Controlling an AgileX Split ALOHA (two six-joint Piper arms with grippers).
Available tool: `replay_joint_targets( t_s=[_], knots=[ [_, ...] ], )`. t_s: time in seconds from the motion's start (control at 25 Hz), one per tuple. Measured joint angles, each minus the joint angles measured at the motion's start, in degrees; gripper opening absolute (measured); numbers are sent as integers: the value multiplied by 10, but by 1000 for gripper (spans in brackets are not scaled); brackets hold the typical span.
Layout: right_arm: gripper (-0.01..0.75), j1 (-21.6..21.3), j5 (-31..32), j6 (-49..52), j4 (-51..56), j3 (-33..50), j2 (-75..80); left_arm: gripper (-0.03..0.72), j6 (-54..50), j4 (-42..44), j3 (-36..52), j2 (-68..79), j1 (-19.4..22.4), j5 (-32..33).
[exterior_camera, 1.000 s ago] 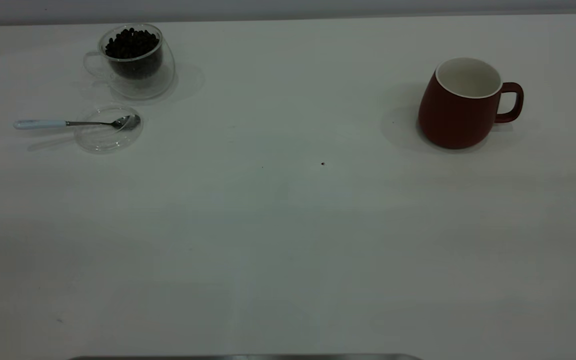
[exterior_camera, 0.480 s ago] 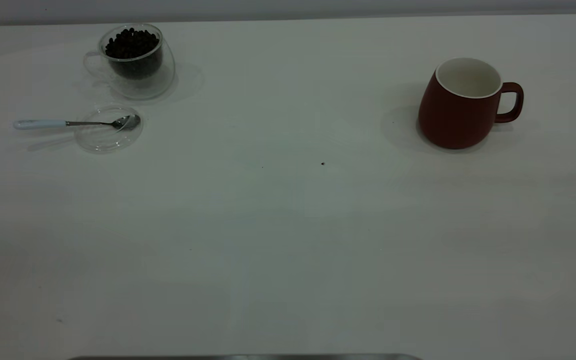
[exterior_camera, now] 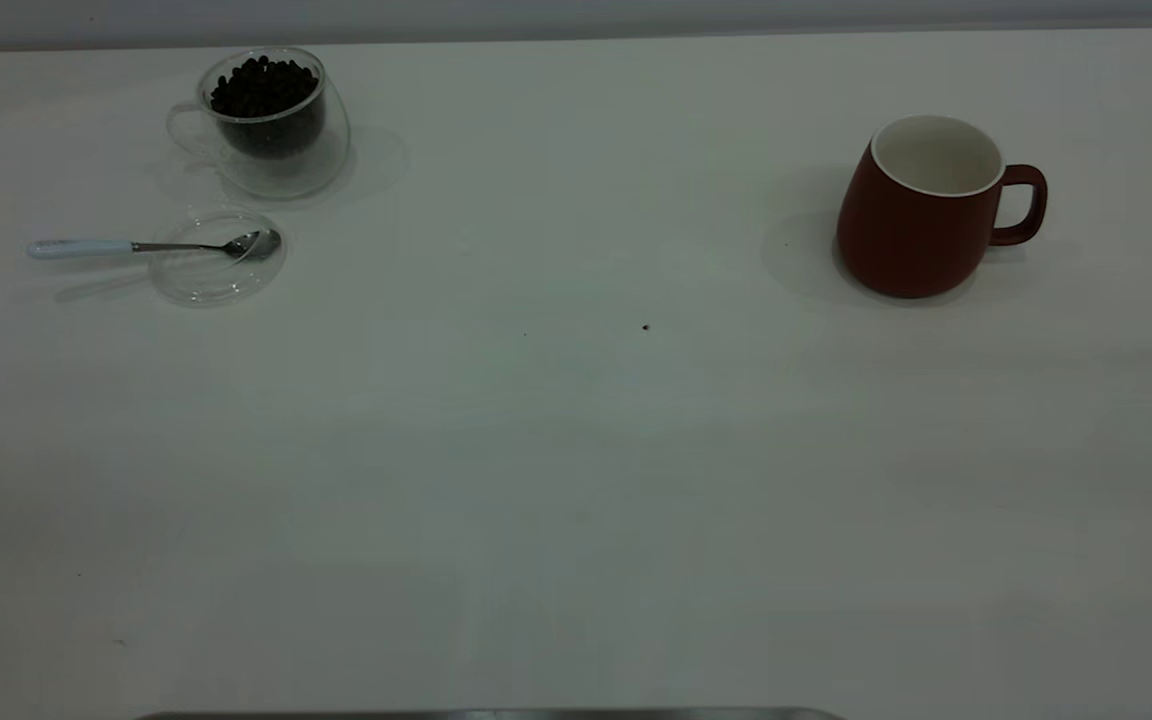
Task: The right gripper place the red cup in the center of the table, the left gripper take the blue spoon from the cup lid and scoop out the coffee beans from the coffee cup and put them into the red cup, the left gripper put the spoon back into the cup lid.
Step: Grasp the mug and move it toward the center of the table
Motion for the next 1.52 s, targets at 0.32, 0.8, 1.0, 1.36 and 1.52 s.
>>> replay_joint_targets(
  t_s=[0.32,0.8,1.0,1.36,1.52],
  knots=[
    [600,0,-45,-5,-13,-47,195,595,0,0,0,0,0,0],
    [580,0,-191,-92,-143,-202,743,595,0,0,0,0,0,0],
    [577,25,-166,-162,-149,-319,980,595,0,0,0,0,0,0],
    [503,91,-14,-200,-109,-597,1288,595,0,0,0,0,0,0],
    [456,91,-6,-236,-93,-642,1308,595,0,0,0,0,0,0]
  ],
)
